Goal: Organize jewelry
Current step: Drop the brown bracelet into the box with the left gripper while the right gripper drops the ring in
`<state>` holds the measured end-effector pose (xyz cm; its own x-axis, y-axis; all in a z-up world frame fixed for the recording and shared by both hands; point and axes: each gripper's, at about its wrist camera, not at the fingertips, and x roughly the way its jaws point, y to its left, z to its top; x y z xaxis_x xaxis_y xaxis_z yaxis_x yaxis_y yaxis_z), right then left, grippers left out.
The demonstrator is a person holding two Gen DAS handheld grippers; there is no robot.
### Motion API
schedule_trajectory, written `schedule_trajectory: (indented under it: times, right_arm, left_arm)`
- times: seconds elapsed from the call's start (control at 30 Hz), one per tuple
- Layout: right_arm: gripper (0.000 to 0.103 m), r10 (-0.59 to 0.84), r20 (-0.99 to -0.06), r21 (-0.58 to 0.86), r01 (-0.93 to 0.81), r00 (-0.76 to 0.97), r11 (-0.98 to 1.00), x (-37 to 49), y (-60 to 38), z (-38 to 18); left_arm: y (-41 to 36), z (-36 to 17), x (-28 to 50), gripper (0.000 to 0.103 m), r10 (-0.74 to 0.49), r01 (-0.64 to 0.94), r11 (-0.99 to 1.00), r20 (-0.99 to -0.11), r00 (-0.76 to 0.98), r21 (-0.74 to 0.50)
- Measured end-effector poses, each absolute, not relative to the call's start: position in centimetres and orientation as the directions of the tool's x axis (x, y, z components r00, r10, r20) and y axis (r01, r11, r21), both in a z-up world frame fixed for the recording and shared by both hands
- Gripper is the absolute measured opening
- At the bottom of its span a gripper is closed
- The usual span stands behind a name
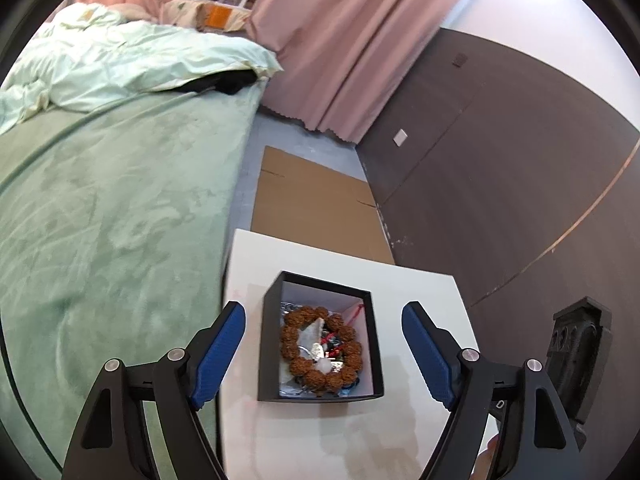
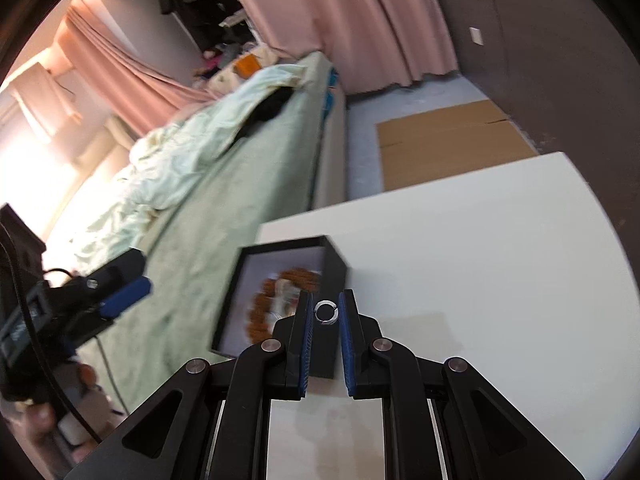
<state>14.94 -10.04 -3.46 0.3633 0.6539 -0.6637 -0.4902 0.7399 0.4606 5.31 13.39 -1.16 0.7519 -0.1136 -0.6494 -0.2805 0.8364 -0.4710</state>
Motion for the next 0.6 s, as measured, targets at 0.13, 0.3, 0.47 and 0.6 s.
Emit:
schedule_trajectory:
  times: [0.13, 0.3, 0.47, 0.6]
  right_arm:
    - [0.014, 0.696, -0.632, 0.498, -0.51, 0.341, 0.702, 14.7, -8.3, -3.8]
    - [0.014, 0.716, -0.621, 0.515, -0.523, 0.319, 0.68, 14.7, -6.5, -4.5]
    - [0.014, 0.723, -0.626, 0.53, -0.52, 0.294, 0.67, 15.0, -5.1, -5.3]
    - [0.014, 0.724, -0.63, 0.53, -0.526, 0.281, 0.666, 15.2, -4.1, -5.8]
  left_arm:
    - [14.6, -0.9, 4.7, 0.081, -0.095, -0.302, 0.826, -0.645, 0.758, -0.477]
    - [15.6, -0.7, 4.3, 0.082, -0.082, -0.319, 0.815, -0.641, 0.763, -0.484]
    - [16.7, -0.9, 4.3, 0.083, -0.081, -0.339, 0.798, -0.645, 0.76, -0.499]
    - [17.0, -1.0, 4.4, 0.083, -0.083, -0.342, 0.794, -0.646, 0.758, -0.503]
